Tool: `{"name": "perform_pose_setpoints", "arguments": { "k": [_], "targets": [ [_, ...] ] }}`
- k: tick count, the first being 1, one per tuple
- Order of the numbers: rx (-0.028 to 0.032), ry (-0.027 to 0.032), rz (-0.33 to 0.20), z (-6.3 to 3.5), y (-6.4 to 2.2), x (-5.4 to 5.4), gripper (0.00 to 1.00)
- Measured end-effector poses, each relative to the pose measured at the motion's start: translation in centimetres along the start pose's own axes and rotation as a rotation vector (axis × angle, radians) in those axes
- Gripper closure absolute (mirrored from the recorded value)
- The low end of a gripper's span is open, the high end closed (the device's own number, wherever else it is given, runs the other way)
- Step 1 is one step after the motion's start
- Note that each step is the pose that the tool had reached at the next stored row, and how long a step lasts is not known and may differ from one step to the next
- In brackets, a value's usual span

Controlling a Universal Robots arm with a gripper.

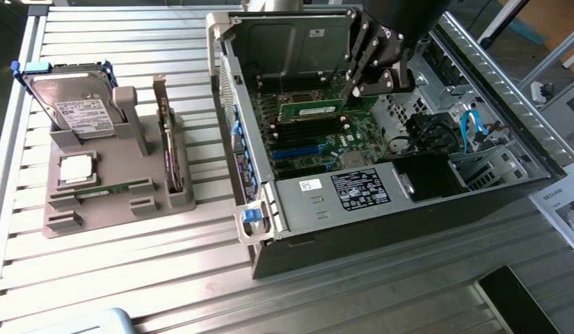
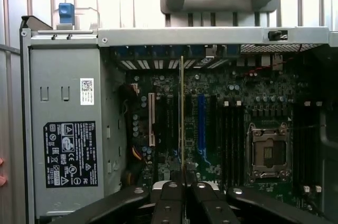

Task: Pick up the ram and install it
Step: 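Pick up the ram and move it above insertion slot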

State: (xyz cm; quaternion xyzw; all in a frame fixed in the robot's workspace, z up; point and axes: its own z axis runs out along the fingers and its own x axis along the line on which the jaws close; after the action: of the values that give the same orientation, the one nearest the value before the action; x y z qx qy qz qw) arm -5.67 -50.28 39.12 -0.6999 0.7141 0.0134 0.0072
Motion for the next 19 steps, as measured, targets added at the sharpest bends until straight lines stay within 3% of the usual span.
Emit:
{"name": "perform_pose_setpoints", "arguments": {
  "k": [5, 19],
  "targets": [
    [0.0, -0.0007, 0.0, -0.01, -1.7, 0.0, 0.88],
    [0.0, -0.0006, 0.0, 0.04, -1.82, -0.4, 0.88]
  ]
}}
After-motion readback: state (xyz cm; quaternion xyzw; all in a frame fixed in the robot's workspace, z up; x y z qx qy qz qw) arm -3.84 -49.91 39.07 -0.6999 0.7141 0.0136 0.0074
